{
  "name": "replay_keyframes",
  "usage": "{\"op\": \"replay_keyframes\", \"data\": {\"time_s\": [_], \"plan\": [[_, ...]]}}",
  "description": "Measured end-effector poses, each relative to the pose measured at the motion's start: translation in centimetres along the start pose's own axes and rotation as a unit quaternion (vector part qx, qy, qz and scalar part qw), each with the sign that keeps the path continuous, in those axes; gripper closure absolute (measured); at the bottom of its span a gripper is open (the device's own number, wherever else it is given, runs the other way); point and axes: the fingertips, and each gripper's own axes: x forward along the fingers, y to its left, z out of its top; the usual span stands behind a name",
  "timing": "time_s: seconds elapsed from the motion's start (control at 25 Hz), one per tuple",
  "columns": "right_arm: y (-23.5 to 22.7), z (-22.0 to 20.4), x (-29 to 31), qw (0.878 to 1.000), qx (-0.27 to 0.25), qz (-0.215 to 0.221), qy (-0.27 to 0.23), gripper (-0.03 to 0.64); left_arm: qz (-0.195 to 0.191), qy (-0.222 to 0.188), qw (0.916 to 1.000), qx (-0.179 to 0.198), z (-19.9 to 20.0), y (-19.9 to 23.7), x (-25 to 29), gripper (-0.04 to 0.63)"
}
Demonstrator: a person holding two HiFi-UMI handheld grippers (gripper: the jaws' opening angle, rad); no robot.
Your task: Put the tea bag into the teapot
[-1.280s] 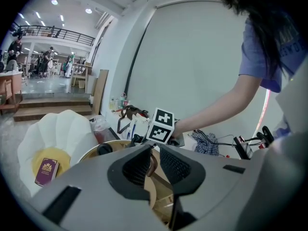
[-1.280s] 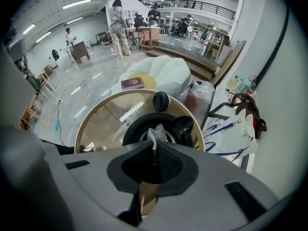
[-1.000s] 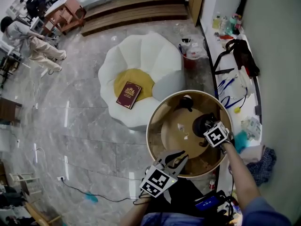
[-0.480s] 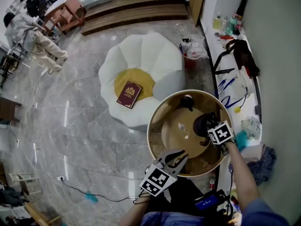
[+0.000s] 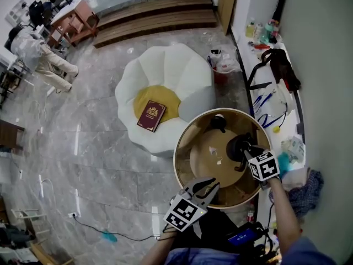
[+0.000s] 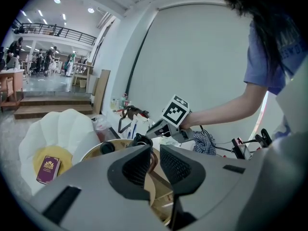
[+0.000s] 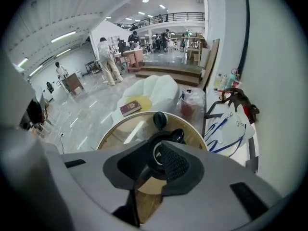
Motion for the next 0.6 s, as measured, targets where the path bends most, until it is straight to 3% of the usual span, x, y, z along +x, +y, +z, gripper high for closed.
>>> {"op": "replay_keyframes", "data": {"time_s": [0.4, 0.6], "plan": [[5.9, 3.7, -7.6, 0.992, 0.065, 0.027, -0.105, 0.537, -0.017, -0.008, 0.9996, 0.019, 1.1, -0.8, -2.4, 0.537], [9.1, 4.1, -11.4, 0.985, 0.098, 0.02, -0.14, 0.547, -0.032, -0.014, 0.9988, 0.034, 1.7, -1.7, -4.5, 0.537]]}}
